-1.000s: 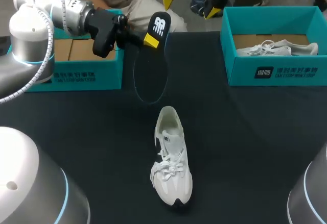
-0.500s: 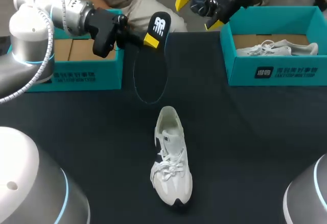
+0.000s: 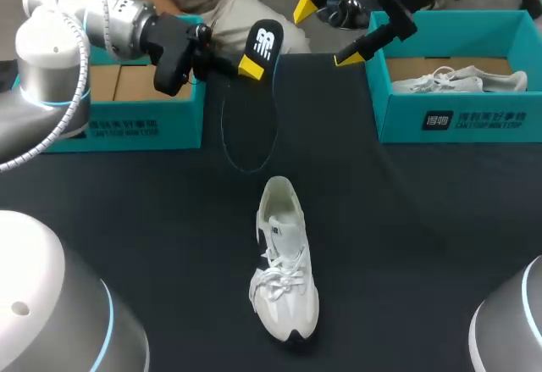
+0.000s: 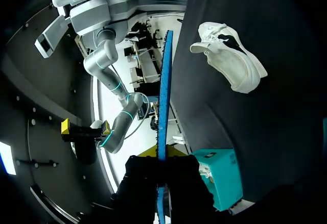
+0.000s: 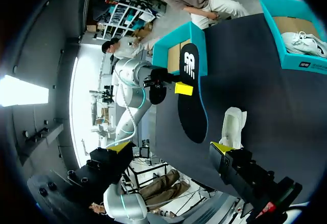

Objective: Take the shoe out of the shoebox, open the shoe tongue, remove and reinsert the insole, then place the shoe into the shoebox

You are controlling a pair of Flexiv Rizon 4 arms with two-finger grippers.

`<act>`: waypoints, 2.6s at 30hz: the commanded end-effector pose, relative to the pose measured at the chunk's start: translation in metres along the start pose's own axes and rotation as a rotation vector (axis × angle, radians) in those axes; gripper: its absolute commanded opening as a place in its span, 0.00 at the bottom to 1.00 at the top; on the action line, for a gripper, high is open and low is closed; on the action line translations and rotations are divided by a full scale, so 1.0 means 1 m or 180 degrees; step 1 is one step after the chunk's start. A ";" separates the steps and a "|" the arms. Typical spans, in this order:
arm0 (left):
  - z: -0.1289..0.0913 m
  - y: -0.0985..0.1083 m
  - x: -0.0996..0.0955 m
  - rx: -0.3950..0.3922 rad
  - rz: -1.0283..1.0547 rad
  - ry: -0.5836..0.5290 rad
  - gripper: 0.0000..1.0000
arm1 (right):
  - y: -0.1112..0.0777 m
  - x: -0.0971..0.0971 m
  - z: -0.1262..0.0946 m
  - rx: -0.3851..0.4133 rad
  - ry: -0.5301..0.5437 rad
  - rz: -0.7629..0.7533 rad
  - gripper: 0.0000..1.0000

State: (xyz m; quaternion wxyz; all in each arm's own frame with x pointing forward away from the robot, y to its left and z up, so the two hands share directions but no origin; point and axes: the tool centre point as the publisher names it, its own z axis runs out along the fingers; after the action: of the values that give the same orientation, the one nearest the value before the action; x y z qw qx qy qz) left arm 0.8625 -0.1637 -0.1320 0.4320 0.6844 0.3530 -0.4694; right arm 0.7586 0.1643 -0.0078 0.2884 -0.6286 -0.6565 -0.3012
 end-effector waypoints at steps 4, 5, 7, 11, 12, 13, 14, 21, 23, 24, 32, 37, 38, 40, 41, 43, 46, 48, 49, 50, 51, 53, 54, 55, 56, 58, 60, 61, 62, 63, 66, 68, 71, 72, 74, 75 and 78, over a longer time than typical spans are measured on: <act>0.000 0.000 0.001 -0.0002 0.0007 -0.0003 0.00 | -0.001 0.004 -0.002 -0.0004 -0.0061 0.0008 1.00; 0.000 0.000 0.001 -0.0002 0.0007 -0.0003 0.00 | -0.001 0.004 -0.002 -0.0004 -0.0061 0.0008 1.00; 0.000 0.000 0.001 -0.0002 0.0007 -0.0003 0.00 | -0.001 0.004 -0.002 -0.0004 -0.0061 0.0008 1.00; 0.000 0.000 0.001 -0.0002 0.0007 -0.0003 0.00 | -0.001 0.004 -0.002 -0.0004 -0.0061 0.0008 1.00; 0.000 0.000 0.001 -0.0002 0.0007 -0.0003 0.00 | -0.001 0.004 -0.002 -0.0004 -0.0061 0.0008 1.00; 0.000 0.000 0.001 -0.0002 0.0007 -0.0003 0.00 | -0.001 0.004 -0.002 -0.0004 -0.0061 0.0008 1.00; 0.000 0.000 0.001 -0.0002 0.0007 -0.0003 0.00 | -0.001 0.004 -0.002 -0.0004 -0.0061 0.0008 1.00; 0.000 0.000 0.001 -0.0002 0.0007 -0.0003 0.00 | -0.001 0.004 -0.002 -0.0004 -0.0061 0.0008 1.00; 0.000 0.000 0.001 -0.0002 0.0007 -0.0003 0.00 | -0.001 0.004 -0.002 -0.0004 -0.0061 0.0008 1.00; 0.000 0.000 0.001 -0.0002 0.0007 -0.0003 0.00 | -0.001 0.004 -0.002 -0.0004 -0.0061 0.0008 1.00; 0.000 0.000 0.001 -0.0002 0.0007 -0.0003 0.00 | -0.001 0.004 -0.002 -0.0004 -0.0061 0.0008 1.00; 0.000 0.000 0.001 -0.0002 0.0007 -0.0003 0.00 | 0.007 -0.005 -0.001 0.0002 0.0087 -0.0123 1.00; 0.000 0.000 0.001 -0.0002 0.0007 -0.0003 0.00 | 0.008 -0.008 -0.001 0.0018 0.0149 -0.0167 1.00; 0.000 0.000 0.001 -0.0002 0.0007 -0.0003 0.00 | 0.014 -0.013 -0.001 0.0026 0.0198 -0.0240 1.00; 0.000 0.000 0.001 -0.0002 0.0007 -0.0003 0.00 | 0.015 -0.014 -0.001 0.0034 0.0207 -0.0266 1.00; 0.000 0.000 0.001 -0.0002 0.0007 -0.0003 0.00 | 0.017 -0.016 -0.001 0.0009 0.0306 -0.0371 1.00; 0.000 0.000 0.001 -0.0002 0.0007 -0.0003 0.00 | 0.019 -0.019 -0.001 -0.0036 0.0438 -0.0476 1.00; 0.000 0.000 0.001 -0.0002 0.0007 -0.0003 0.00 | 0.020 -0.020 -0.001 -0.0081 0.0531 -0.0585 1.00; 0.000 0.000 0.001 -0.0002 0.0007 -0.0003 0.00 | 0.020 -0.021 -0.001 -0.0103 0.0583 -0.0626 1.00; 0.000 0.000 0.001 -0.0002 0.0007 -0.0003 0.00 | 0.020 -0.021 -0.001 -0.0154 0.0633 -0.0656 1.00; 0.000 0.000 0.001 -0.0002 0.0007 -0.0003 0.00 | 0.021 -0.023 0.000 -0.0175 0.0683 -0.0669 1.00; 0.000 0.000 0.001 -0.0002 0.0007 -0.0003 0.00 | 0.020 -0.025 0.002 -0.0231 0.0733 -0.0723 1.00; 0.000 0.000 0.001 -0.0002 0.0007 -0.0003 0.00 | 0.020 -0.026 0.004 -0.0252 0.0725 -0.0737 1.00; 0.000 0.000 0.001 -0.0002 0.0007 -0.0003 0.00 | 0.019 -0.027 0.006 -0.0260 0.0732 -0.0735 1.00; 0.000 0.000 0.001 -0.0002 0.0007 -0.0003 0.00 | 0.019 -0.028 0.008 -0.0271 0.0735 -0.0736 1.00; 0.000 0.000 0.001 -0.0002 0.0007 -0.0003 0.00 | 0.019 -0.031 0.011 -0.0301 0.0749 -0.0730 1.00; 0.000 0.000 0.001 -0.0002 0.0007 -0.0003 0.00 | 0.019 -0.033 0.014 -0.0368 0.0756 -0.0725 1.00; 0.000 0.000 0.001 -0.0002 0.0007 -0.0003 0.00 | 0.018 -0.034 0.014 -0.0396 0.0763 -0.0738 1.00; 0.000 0.000 0.001 -0.0002 0.0007 -0.0003 0.00 | 0.017 -0.036 0.014 -0.0412 0.0764 -0.0744 1.00; 0.000 0.000 0.001 -0.0002 0.0007 -0.0003 0.00 | 0.017 -0.039 0.015 -0.0430 0.0771 -0.0744 1.00; 0.000 0.000 0.001 -0.0002 0.0007 -0.0003 0.00 | 0.016 -0.047 0.018 -0.0489 0.0803 -0.0742 1.00; 0.000 0.000 0.001 -0.0002 0.0007 -0.0003 0.00 | 0.016 -0.054 0.021 -0.0502 0.0800 -0.0729 1.00; 0.000 0.000 0.001 -0.0002 0.0007 -0.0003 0.00 | 0.019 -0.065 0.029 -0.0499 0.0816 -0.0693 1.00; 0.000 0.000 0.001 -0.0002 0.0007 -0.0003 0.00 | 0.020 -0.068 0.032 -0.0502 0.0825 -0.0690 1.00; 0.000 0.000 0.001 -0.0002 0.0007 -0.0003 0.00 | 0.023 -0.074 0.037 -0.0493 0.0811 -0.0666 1.00; 0.000 0.000 0.001 -0.0002 0.0007 -0.0003 0.00 | 0.023 -0.076 0.039 -0.0498 0.0822 -0.0659 1.00; 0.000 0.000 0.001 -0.0002 0.0007 -0.0003 0.00 | 0.030 -0.084 0.047 -0.0512 0.0872 -0.0642 1.00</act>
State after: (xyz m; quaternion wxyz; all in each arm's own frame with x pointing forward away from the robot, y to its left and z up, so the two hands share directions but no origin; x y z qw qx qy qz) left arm 0.8625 -0.1635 -0.1319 0.4318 0.6845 0.3531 -0.4693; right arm 0.7872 0.1417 -0.0897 0.2853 -0.5384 -0.6507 -0.4531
